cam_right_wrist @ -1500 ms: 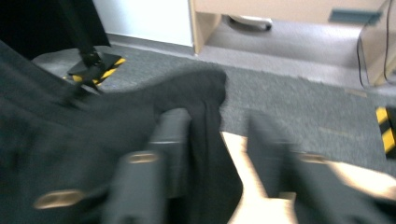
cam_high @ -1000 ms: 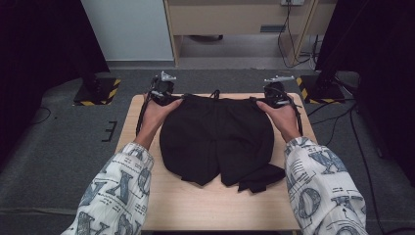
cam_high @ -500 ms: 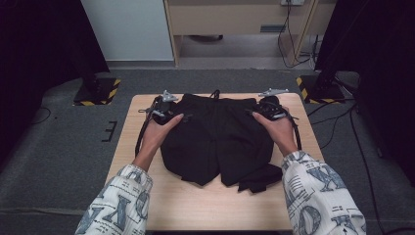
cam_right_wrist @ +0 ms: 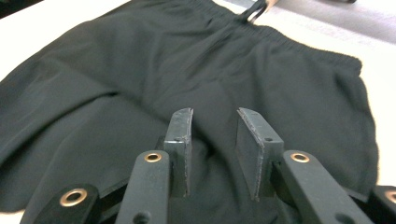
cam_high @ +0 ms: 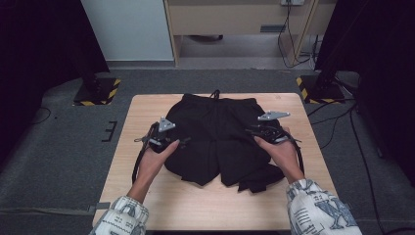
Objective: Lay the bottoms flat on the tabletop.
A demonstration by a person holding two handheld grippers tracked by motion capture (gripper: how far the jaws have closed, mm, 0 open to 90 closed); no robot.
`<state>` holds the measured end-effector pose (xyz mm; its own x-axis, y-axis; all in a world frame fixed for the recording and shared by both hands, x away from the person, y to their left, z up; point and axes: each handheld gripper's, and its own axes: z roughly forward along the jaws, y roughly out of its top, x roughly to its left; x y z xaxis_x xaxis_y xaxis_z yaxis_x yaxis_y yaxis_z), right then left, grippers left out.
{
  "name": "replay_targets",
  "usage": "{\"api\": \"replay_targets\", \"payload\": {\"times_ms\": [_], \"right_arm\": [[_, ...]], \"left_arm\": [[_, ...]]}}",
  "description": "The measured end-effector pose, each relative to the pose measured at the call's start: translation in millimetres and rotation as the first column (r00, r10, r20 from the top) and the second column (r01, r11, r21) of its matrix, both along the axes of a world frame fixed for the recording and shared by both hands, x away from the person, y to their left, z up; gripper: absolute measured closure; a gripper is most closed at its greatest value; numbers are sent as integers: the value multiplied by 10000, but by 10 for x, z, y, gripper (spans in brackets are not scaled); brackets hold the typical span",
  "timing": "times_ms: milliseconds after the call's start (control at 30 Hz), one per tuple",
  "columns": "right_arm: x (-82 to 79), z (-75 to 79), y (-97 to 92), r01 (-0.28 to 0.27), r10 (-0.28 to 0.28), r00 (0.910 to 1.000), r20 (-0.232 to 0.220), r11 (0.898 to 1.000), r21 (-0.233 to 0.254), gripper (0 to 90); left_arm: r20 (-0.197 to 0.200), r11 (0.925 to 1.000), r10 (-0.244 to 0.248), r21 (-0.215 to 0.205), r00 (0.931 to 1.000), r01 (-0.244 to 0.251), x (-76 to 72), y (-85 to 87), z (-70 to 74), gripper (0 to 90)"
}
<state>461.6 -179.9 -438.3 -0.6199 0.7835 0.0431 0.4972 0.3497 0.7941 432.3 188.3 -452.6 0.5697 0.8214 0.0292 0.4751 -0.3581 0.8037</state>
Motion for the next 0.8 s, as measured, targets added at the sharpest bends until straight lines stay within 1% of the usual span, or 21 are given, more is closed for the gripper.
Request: {"api": "replay_targets", "payload": {"times_ms": [33, 67, 167, 233, 333, 367, 433, 500, 533, 567, 633, 667, 733, 800], "right_arm": [[-17, -31, -2, -16, 16, 10000, 8, 10000, -25, 655], [-41, -73, -5, 7, -7, 10000, -34, 10000, -72, 636], [-117, -173, -9, 290, -293, 9993, -222, 9995, -151, 495], [-186, -196, -20, 491, -492, 9987, -149, 9987, -131, 447], [-279, -206, -43, 566, -566, 9984, 38, 9984, -47, 424], [-300, -211, -48, 531, -530, 9986, 62, 9986, -83, 422], [-364, -230, -62, 528, -527, 9985, 127, 9986, -39, 422], [-422, -258, -83, 486, -486, 9986, 223, 9988, 3, 438], [-447, -280, -95, 487, -488, 9986, 195, 9988, 49, 449], [-460, -299, -107, 470, -471, 9986, 230, 9989, 56, 472], [-504, -357, -122, 416, -416, 9989, 213, 9991, 38, 514], [-523, -384, -120, 389, -388, 9991, 186, 9992, -34, 535], [-557, -424, -114, 280, -277, 9994, 187, 9995, -138, 562], [-611, -459, -95, 156, -152, 9997, 201, 9997, -213, 573]], "left_arm": [[-12, 10000, -10, 30, 10000, 10, -34, -4, -48, 139], [-33, 10000, -57, -35, 10000, 57, -76, 0, -101, 139], [-152, 10000, -51, -39, 9999, 51, -154, 30, -195, 140], [-179, 9998, 58, -186, 9998, -61, -185, 69, -219, 160], [-145, 9988, 202, -439, 9997, -208, -238, 100, -243, 156], [-124, 9984, 245, -507, 9996, -251, -265, 106, -251, 150], [43, 9969, 517, -604, 9987, -514, -343, 133, -272, 147], [136, 9941, 628, -891, 9979, -614, -423, 166, -330, 148], [159, 9942, 679, -853, 9976, -663, -446, 172, -354, 148], [155, 9958, 648, -654, 9978, -636, -471, 178, -388, 148], [154, 9971, 565, -523, 9983, -556, -502, 185, -417, 140], [160, 9974, 527, -508, 9985, -518, -517, 190, -424, 138], [189, 9972, 454, -608, 9988, -442, -558, 189, -445, 130], [146, 9992, 249, -330, 9996, -244, -602, 165, -465, 125]]}}
